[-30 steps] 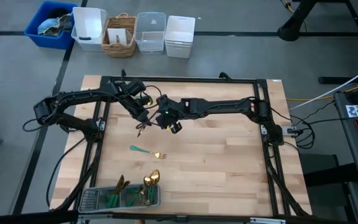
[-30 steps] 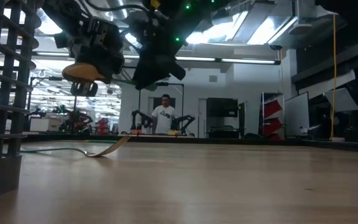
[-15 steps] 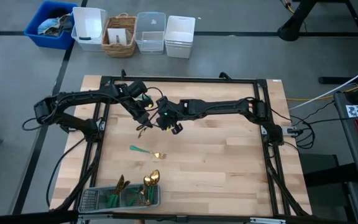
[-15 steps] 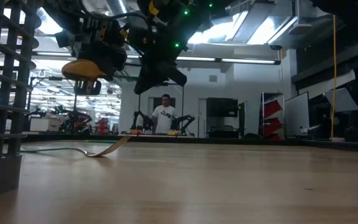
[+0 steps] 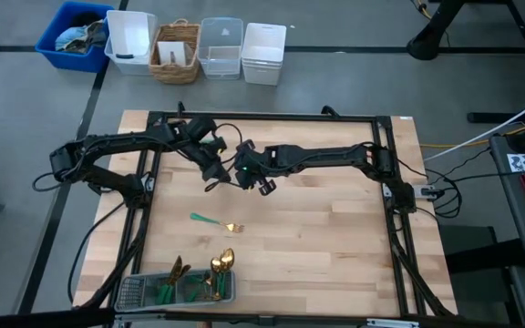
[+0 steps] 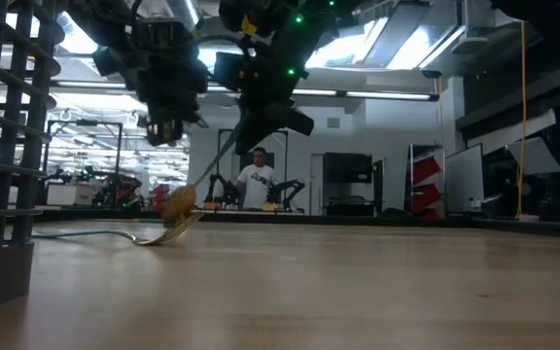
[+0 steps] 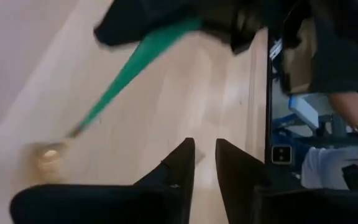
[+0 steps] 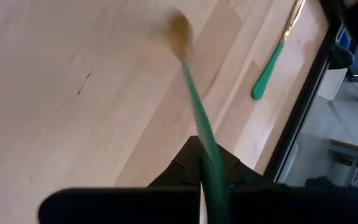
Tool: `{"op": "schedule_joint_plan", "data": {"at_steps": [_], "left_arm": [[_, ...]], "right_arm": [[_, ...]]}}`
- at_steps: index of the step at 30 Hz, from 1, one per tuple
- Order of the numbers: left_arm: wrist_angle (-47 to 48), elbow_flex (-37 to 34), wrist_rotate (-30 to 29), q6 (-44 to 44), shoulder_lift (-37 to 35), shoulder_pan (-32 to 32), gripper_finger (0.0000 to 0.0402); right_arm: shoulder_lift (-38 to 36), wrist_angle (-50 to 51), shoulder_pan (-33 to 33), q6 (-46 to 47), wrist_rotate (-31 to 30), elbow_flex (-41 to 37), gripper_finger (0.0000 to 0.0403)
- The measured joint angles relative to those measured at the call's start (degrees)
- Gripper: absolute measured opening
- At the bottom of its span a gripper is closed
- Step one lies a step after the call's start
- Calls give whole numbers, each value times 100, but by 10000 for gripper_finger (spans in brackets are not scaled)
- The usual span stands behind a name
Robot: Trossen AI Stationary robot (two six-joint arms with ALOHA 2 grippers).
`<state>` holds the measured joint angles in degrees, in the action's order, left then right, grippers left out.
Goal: Sort silverware
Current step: Put the spoon into the cutlery rack
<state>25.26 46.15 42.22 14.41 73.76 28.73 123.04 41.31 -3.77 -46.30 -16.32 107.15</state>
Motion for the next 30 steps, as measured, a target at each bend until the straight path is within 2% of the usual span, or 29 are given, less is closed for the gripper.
{"op": "schedule_joint_plan", "data": {"at_steps": [4,12,15,19,21,30], "left_arm": [[-397,0,-80,-10,0,0,72],[-441,0,-279,-374,0,-10,81],[-461,0,-880,-631,0,-86,80],[-516,0,-2123,-1250,55,-304,83],[-520,0,-2543,-1497,103,-435,85],[-489,0,-3071,-1917,136,-953,86]], "right_arm": [[-4,58,0,102,-17,2,3],[-4,110,0,102,23,2,2],[-4,110,0,100,90,2,2],[-4,112,0,102,90,2,1],[-4,112,0,101,91,2,1],[-4,112,0,100,95,2,1]]}}
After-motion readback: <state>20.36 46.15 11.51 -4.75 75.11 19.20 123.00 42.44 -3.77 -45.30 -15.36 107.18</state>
